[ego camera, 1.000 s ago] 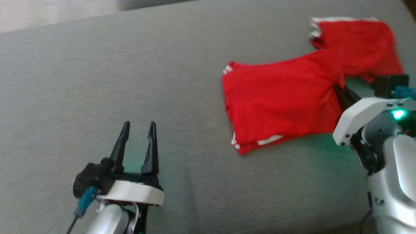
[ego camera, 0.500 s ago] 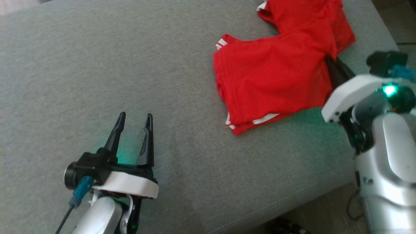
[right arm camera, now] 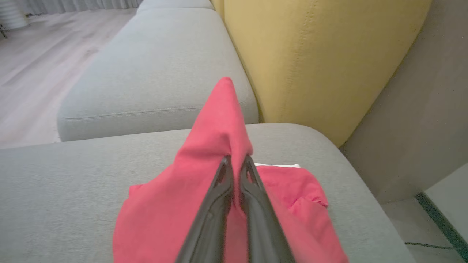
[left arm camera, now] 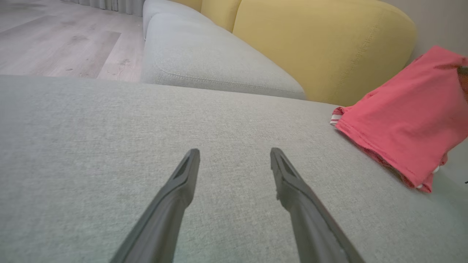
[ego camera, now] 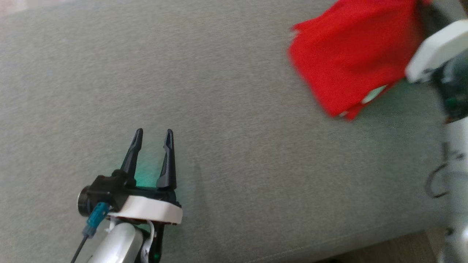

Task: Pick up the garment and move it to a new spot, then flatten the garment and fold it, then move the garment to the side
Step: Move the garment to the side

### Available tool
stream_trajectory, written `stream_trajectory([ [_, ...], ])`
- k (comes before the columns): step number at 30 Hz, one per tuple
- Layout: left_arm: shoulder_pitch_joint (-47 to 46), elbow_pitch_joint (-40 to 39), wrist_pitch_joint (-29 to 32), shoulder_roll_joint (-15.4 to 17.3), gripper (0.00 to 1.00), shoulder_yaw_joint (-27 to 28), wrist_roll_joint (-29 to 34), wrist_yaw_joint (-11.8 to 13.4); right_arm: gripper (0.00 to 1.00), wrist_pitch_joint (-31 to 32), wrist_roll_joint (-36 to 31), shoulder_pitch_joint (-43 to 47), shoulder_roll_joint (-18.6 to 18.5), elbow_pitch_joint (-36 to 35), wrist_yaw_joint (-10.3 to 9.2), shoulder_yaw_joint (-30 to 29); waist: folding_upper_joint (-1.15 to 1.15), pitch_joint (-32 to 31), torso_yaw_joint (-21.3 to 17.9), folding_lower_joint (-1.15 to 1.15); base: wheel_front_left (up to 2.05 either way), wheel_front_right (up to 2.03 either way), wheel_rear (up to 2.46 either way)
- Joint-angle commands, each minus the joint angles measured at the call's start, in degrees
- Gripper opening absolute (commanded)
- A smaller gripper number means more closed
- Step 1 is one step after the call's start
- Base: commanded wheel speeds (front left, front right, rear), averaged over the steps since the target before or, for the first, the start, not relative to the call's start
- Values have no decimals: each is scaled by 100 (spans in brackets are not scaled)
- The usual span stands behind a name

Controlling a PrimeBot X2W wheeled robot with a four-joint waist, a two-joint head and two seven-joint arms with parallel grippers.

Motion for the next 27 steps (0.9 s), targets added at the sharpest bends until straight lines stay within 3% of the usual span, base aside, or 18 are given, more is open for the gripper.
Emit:
stream_trajectory([
  [1,-128,-118,-70,7,100,170,-28,-8,0,44,-95,-278,-223,-169,-4,-80,0,21,153,0,0,0,0],
  [10,-199,-64,-117,-23,100,132,-16,-22,0,232,-470,-392,-863,159,-4,-1023,0,196,486,0,0,0,0],
  [11,-210,-61,-118,-20,100,131,-14,-23,18,197,-548,-395,-874,227,-4,-1156,0,218,513,0,0,0,0],
  [12,-223,-60,-117,-16,100,128,-11,-24,64,136,-622,-404,-865,293,-4,-1296,0,242,539,0,0,0,0],
  [13,-234,-57,-117,-11,100,126,-8,-22,100,69,-717,-401,-855,363,-4,-1412,0,260,560,0,0,0,0],
  [19,-281,-57,-100,36,100,110,23,1,100,-229,-1100,-305,-572,602,-4,-1875,0,313,610,0,0,0,0],
  [27,-249,-50,-71,82,100,108,1,37,100,-645,-1095,-178,-199,459,-4,-1552,0,105,536,0,0,0,0],
])
